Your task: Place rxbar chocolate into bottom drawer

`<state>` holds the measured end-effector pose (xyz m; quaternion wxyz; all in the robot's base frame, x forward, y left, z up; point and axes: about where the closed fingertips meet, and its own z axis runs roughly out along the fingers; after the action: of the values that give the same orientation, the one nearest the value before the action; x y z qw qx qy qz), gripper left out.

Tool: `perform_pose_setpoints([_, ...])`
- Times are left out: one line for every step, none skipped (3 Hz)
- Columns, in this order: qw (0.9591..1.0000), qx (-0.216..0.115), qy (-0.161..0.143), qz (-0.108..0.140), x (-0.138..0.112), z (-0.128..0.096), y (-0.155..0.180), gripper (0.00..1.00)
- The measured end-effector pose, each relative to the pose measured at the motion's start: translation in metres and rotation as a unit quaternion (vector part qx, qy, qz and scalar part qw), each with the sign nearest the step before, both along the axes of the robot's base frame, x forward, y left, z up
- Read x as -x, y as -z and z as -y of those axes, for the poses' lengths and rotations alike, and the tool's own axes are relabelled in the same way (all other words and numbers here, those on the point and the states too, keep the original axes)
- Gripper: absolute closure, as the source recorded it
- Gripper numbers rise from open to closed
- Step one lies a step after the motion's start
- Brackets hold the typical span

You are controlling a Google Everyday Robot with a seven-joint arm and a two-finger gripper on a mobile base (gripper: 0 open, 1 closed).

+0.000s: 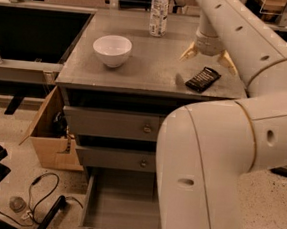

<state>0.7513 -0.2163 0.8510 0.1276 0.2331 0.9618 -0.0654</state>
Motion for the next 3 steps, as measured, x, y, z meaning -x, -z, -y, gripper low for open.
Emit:
perform_pose_setpoints([0.9995, 0.011, 0.022, -0.022, 0.001, 0.004, 0.021, 0.00])
perform_pose_setpoints([0.9985, -0.016, 0.039, -0.033, 0.005, 0.012, 0.035, 0.17])
perform_pose_setpoints([0.9978, -0.036, 0.045, -0.033, 0.005, 0.015, 0.035, 0.39])
